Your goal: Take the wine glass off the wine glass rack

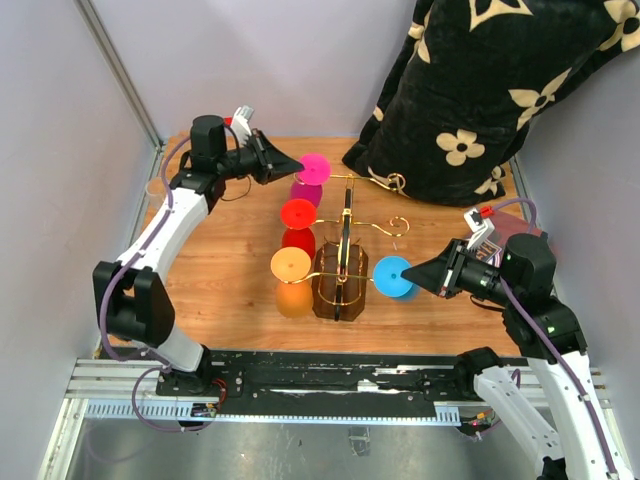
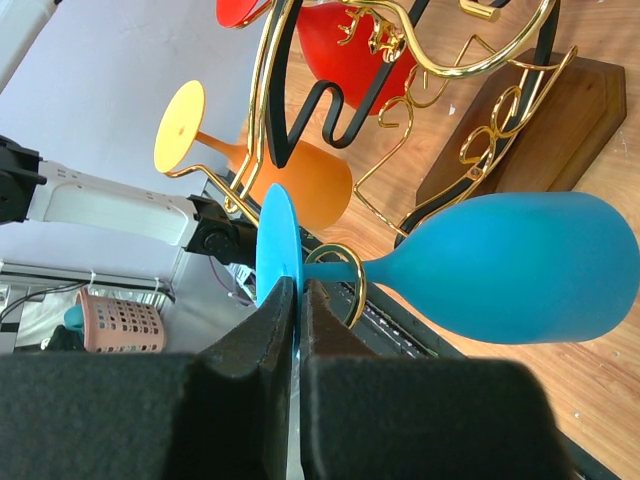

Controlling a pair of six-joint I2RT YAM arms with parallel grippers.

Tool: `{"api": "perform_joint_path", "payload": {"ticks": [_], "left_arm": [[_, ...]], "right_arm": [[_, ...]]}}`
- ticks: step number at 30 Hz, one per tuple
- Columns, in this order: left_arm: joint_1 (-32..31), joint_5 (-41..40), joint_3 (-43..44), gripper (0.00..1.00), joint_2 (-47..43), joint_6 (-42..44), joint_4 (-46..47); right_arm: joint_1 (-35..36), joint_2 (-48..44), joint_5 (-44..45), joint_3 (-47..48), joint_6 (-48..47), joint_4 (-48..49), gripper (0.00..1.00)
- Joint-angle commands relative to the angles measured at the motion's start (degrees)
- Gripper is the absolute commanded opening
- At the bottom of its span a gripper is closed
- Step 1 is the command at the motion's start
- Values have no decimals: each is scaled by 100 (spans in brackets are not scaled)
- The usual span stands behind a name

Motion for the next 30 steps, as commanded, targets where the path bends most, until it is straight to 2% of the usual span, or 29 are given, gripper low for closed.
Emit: {"api": "perform_joint_path", "payload": {"ticks": [1, 5, 16, 24, 30], "left_arm": [[-174, 488, 191, 1, 471, -644, 984], [-203, 546, 589, 1, 913, -1007, 1435], [-104, 170, 2094, 1, 1761, -860, 1096], [138, 179, 2416, 1, 2046, -1060, 1234], [188, 157, 2249, 1, 2033, -1025, 1300]], "right_arm": [[-60, -31, 213, -177, -60, -176, 1], [-61, -63, 257, -174, -29, -153, 1], [-67, -43, 270, -254, 229, 271, 1], [-63, 101, -321, -339, 563, 696, 1], [-67, -236, 378, -29, 135, -191, 1]]}}
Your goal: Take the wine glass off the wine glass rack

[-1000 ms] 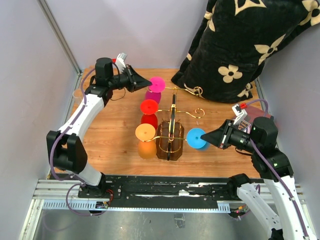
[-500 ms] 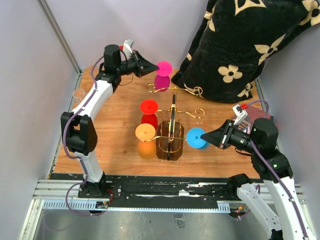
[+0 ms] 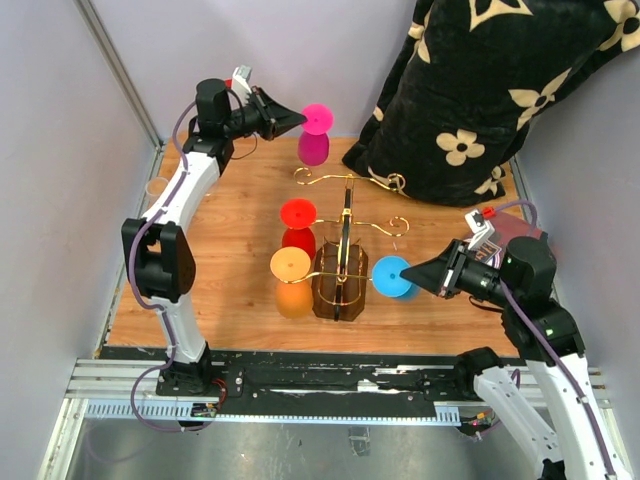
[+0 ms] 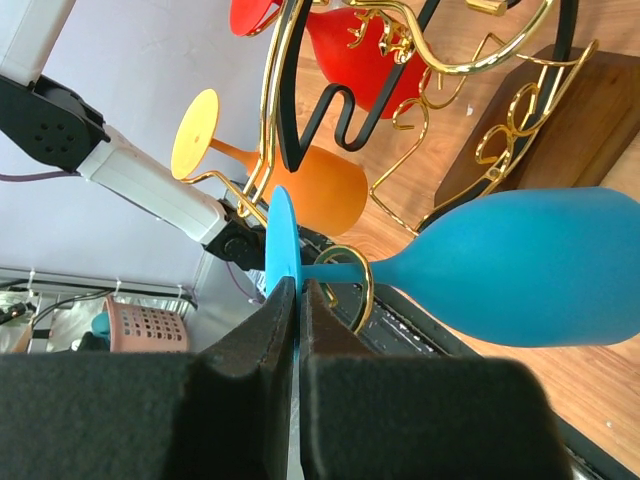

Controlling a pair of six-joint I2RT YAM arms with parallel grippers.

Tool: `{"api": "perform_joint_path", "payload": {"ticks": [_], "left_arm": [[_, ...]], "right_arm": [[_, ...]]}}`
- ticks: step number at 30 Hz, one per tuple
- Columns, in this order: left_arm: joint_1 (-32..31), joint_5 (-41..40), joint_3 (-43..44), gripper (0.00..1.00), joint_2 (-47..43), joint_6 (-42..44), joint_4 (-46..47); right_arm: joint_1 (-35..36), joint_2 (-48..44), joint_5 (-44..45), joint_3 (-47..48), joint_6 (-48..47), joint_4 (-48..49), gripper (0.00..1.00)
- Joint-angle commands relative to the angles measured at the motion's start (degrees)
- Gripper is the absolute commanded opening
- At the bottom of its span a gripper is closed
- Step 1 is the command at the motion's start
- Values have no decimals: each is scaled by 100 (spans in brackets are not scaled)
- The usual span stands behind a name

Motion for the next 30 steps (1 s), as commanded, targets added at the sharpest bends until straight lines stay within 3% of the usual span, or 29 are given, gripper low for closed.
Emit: {"api": "perform_joint_path", "payload": {"ticks": [1, 6, 11, 21, 30], "left_arm": [[41, 63, -61, 1, 8, -65, 236], [64, 44, -106, 1, -32, 20, 283], [213, 2, -242, 1, -77, -58, 448], [426, 14, -304, 1, -156, -75, 611], [685, -11, -460, 1, -278, -69, 929]], "right_arm": [[-63, -214, 586, 183, -383, -617, 1], [-67, -325, 981, 422, -657, -1127, 1], [-64, -415, 544, 280, -454, -1198, 1], [-64, -214, -673, -407, 585, 688, 1], [-87, 636, -473, 67, 321, 1414, 1]]}}
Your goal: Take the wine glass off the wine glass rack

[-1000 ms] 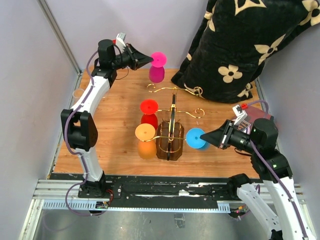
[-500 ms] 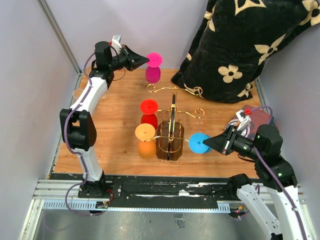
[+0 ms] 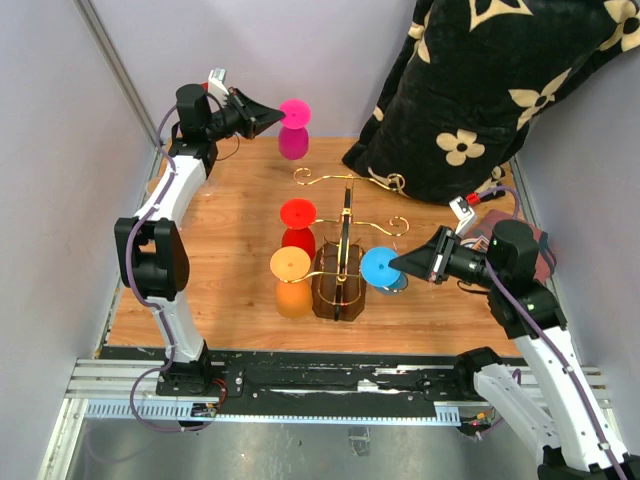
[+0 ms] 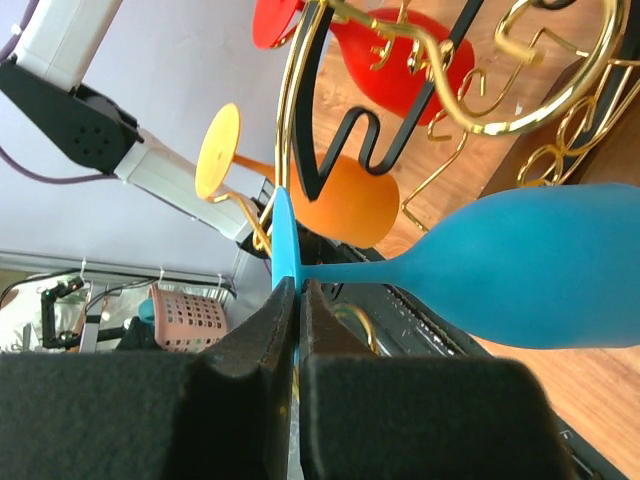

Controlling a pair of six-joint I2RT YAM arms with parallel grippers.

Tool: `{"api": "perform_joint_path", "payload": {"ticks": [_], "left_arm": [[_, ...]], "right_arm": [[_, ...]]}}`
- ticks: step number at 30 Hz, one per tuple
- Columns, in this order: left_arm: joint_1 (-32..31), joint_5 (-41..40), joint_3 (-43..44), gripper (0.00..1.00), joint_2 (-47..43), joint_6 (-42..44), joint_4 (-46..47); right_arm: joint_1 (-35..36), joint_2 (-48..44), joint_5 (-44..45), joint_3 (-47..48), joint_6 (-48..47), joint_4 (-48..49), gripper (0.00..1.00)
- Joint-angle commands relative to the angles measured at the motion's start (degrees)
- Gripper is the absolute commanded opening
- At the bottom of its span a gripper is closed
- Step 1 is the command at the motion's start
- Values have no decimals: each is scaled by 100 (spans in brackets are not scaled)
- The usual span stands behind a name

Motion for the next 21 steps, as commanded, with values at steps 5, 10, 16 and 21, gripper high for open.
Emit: {"api": "perform_joint_path", "payload": {"ticks": [5, 10, 16, 21], "left_arm": [[376, -312, -5, 1, -546, 847, -432], [408, -1611, 586, 0, -601, 2360, -2194], [192, -3305, 1609, 1, -67, 3793, -3679], [-280, -4419, 2181, 1, 446, 4488, -3964]], "right_arm": [[-413, 362, 461, 867, -751, 0, 1], [-931, 480, 592, 1384, -1452, -604, 1], [-1044, 836, 1201, 1921, -2182, -1076, 0], [-1051, 976, 1245, 1916, -2323, -1034, 1]]}}
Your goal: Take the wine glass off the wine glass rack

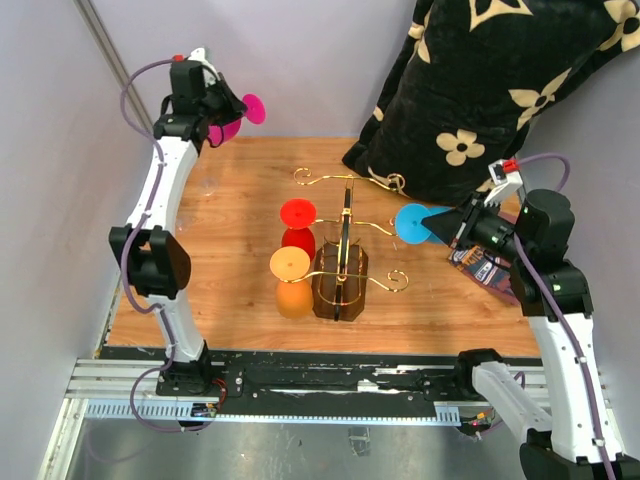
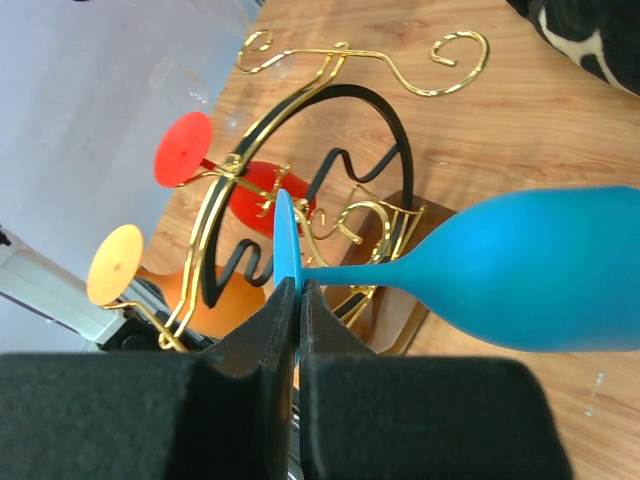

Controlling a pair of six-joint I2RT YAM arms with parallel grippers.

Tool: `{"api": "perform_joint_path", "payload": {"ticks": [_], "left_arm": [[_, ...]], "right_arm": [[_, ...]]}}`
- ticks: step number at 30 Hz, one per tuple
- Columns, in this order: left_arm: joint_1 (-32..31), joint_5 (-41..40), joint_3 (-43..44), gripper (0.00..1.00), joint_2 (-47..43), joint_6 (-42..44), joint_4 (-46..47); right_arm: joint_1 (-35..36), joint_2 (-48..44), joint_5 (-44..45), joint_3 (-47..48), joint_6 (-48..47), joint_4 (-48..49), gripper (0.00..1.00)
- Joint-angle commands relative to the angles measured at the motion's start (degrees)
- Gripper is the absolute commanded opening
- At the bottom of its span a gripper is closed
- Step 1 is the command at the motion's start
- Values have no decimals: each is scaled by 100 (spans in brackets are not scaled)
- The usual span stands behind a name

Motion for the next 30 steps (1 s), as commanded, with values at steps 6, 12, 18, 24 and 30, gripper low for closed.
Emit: {"api": "perform_joint_path", "payload": {"ticks": [6, 12, 18, 24, 30], "left_arm": [[-948, -2351, 1167, 0, 1343, 1570, -905], [-1561, -4169, 1780, 1, 2155, 2380, -803], [-1741, -5294, 1879, 0, 2739, 3092, -473], [-1838, -5885, 1800, 0, 3163, 3548, -207], [-1933, -6479, 1726, 1, 3577, 3939, -28]], "right_arm": [[-112, 110, 239, 9, -527, -56, 1], [-197, 261, -105, -111, -486, 162, 0], [-300, 317, -384, -205, -466, 275, 1], [-408, 327, -600, -270, -452, 349, 1], [-486, 292, -777, -279, -423, 391, 1]]}}
